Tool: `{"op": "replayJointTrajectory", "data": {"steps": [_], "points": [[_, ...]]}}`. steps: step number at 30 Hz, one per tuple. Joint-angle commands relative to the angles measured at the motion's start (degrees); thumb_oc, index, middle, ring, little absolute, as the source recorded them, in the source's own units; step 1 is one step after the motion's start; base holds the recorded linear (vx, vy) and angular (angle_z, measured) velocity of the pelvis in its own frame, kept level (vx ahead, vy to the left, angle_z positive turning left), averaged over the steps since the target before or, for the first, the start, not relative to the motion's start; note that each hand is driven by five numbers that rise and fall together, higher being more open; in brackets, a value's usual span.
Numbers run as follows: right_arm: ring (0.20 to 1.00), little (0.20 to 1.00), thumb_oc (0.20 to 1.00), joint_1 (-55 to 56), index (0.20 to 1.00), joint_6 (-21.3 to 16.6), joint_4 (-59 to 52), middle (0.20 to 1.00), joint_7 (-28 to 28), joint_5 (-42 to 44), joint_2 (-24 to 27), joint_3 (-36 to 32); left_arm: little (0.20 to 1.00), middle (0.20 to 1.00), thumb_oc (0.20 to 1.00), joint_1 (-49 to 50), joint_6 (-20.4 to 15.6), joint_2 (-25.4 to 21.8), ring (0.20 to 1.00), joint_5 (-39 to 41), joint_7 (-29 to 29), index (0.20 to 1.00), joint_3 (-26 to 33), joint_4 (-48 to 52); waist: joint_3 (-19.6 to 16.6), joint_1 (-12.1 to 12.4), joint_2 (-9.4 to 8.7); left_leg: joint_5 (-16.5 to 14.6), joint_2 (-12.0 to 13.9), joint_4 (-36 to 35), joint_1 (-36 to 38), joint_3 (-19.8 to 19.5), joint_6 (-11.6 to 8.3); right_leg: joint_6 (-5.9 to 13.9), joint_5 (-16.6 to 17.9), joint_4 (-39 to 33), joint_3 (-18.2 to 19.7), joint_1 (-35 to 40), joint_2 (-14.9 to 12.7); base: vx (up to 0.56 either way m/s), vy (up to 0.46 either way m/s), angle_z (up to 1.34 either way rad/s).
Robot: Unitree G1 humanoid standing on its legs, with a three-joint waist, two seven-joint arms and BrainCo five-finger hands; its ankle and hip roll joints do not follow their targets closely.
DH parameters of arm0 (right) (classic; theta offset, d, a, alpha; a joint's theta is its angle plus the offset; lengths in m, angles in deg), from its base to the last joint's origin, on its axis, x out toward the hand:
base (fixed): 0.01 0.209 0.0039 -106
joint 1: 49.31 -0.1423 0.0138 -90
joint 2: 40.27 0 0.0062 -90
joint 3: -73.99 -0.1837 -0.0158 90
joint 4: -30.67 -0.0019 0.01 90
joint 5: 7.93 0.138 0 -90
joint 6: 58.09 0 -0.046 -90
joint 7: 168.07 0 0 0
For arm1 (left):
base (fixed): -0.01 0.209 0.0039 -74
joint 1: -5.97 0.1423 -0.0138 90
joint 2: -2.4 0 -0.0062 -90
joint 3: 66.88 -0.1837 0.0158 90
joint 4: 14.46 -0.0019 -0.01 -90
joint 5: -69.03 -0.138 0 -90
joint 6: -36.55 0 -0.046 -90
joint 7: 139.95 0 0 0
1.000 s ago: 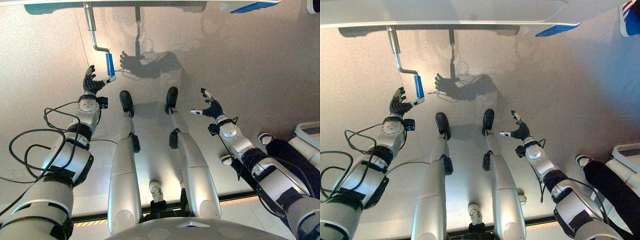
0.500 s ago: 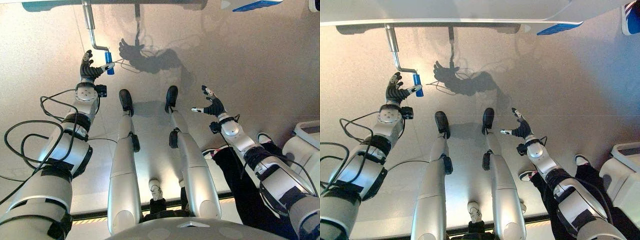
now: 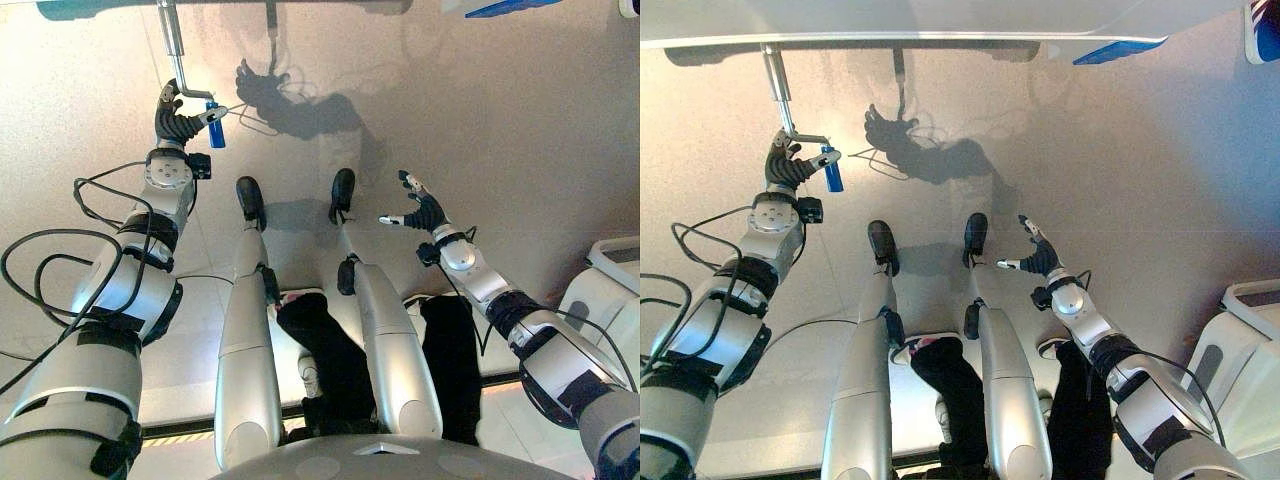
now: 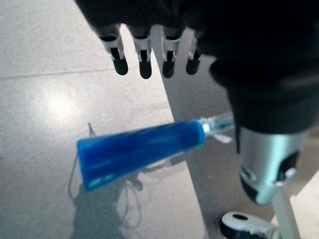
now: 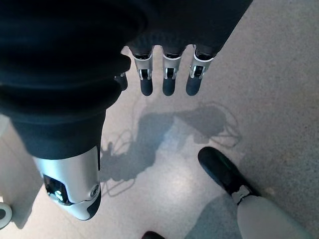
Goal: Raise the hospital bed
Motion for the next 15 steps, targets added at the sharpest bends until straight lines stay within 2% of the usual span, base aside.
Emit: {"op": "replayJointTrajectory", "data": {"steps": [1,15], "points": [[1.0,1.0,1.0,-0.2,1.0,-1.8,-2.5,1.0,-0.1,-0.8,1.9,1.0,1.0,1.0,1.0,-1.5,-1.9,-1.3,1.0,1.1,0.3,1.0,0.6,0.4,1.7,0.1,0.57,-4.0,-2.4,-1.7,4.2,-0.4,1.26,5.58,-0.1,2.3,2.4,0.7,1.5,0.0,0.0,0.0],[1.0,1.0,1.0,-1.9,1.0,-1.6,-2.4,1.0,-0.4,-1.6,2.1,2.2,1.0,1.0,1.0,-3.3,-1.4,1.3,1.0,0.1,-0.1,1.0,-1.7,0.5,1.7,-0.2,0.42,-3.5,-2.3,-2.1,4.3,-0.4,1.16,5.65,0.3,2.0,2.6,0.4,1.7,0.0,0.0,0.0]]}}
